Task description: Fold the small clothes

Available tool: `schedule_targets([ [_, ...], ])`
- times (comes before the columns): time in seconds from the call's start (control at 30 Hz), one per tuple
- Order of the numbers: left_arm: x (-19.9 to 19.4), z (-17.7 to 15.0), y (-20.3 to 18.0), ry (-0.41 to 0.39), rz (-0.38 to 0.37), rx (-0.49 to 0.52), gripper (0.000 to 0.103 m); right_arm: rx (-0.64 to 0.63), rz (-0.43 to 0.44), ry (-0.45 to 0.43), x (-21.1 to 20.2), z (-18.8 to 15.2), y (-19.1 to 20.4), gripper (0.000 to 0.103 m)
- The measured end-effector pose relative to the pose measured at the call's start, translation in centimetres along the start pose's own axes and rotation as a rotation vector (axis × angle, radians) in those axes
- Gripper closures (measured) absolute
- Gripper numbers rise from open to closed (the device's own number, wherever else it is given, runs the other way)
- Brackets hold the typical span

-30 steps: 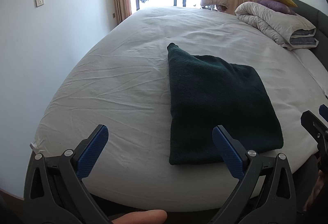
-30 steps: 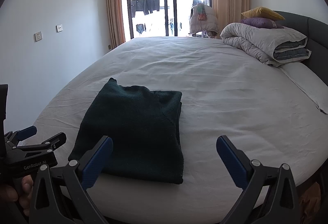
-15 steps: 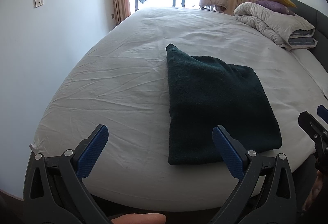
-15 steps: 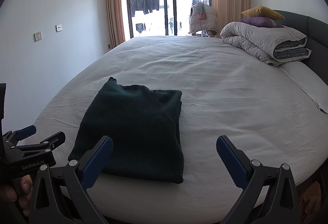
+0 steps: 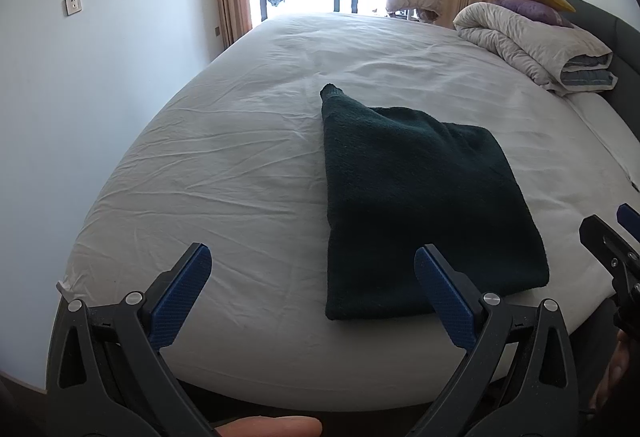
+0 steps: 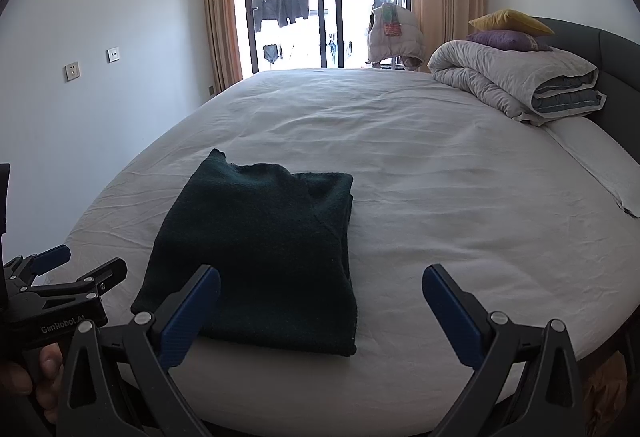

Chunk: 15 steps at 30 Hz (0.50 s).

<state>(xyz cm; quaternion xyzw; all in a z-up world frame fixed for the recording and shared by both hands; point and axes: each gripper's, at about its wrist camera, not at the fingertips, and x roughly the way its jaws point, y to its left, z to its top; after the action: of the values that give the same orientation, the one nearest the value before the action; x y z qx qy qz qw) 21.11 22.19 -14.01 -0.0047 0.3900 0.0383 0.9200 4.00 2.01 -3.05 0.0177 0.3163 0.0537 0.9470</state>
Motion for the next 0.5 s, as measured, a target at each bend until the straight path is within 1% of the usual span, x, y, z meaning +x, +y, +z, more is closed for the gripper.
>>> schedule_targets([
  [0.5, 0.11, -0.02, -0.05, 0.003, -0.001, 0.004, 0.000, 0.004, 0.001, 0.010, 0.23, -0.49, -0.42, 0.000],
])
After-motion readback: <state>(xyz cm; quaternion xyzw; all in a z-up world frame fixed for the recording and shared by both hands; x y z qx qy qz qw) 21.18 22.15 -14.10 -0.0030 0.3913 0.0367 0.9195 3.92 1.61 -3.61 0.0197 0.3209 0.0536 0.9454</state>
